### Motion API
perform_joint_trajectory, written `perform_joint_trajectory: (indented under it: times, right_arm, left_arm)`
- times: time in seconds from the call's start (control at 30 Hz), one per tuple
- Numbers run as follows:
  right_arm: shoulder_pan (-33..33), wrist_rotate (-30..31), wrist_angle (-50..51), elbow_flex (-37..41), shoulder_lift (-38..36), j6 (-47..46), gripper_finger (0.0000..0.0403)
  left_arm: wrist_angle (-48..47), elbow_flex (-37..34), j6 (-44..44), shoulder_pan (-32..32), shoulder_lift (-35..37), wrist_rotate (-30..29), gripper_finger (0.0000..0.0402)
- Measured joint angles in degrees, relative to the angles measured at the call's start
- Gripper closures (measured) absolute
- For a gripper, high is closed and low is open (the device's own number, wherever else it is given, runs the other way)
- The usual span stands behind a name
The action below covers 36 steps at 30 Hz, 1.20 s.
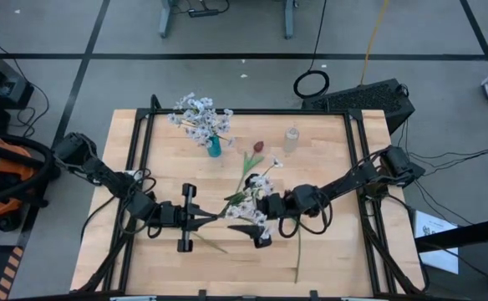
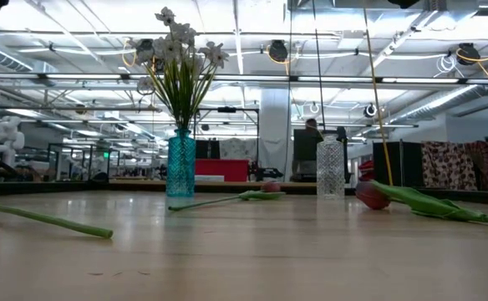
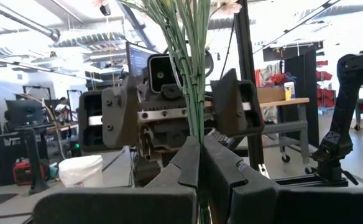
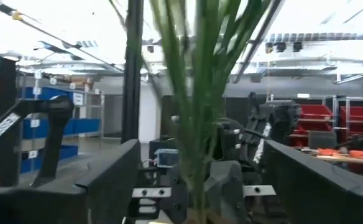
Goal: Sort flowers into vase by color
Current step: Put the white flowers into the blue vase
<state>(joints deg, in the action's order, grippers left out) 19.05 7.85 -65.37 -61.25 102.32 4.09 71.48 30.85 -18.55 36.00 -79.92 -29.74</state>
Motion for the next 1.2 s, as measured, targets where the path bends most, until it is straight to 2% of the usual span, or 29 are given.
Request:
perform_joint_trajectory:
  times: [0.17, 0.33, 0.47, 0.8, 0.97, 1.2]
  right_arm:
    - [0.1, -0.5, -1.7, 0.0, 0.0, -0.1, 0.0054]
    - [0.1, -0.2, -2.6, 0.0, 0.0, -0.3, 0.0081]
    - [0.0, -0.1, -2.5, 0.0, 0.0, -0.4, 0.0137]
    - [-0.3, 0.0, -1.3, 0.0, 0.0, -0.3, 0.0326]
    - [-0.6, 0.9, 0.8, -0.1, 0.0, -0.6, 0.0393]
    - [-1.0, 3.1, 3.6, -0.1, 0.0, -1.9, 0.0396]
  left_arm:
    - [-1.7, 0.0, 1.5, -1.0, 0.0, 0.0, 0.0392]
    - [-3.0, 0.0, 2.8, -1.6, 0.0, 0.1, 0.0392]
    - [-3.1, 0.0, 2.8, -1.6, 0.0, 0.1, 0.0392]
    - [-4.4, 0.0, 3.2, -1.6, 0.0, -0.1, 0.0384]
    - [-5.0, 0.0, 4.7, -1.6, 0.0, -2.0, 0.035]
    - [-6.3, 0.1, 5.7, -1.3, 0.0, -4.1, 0.0251]
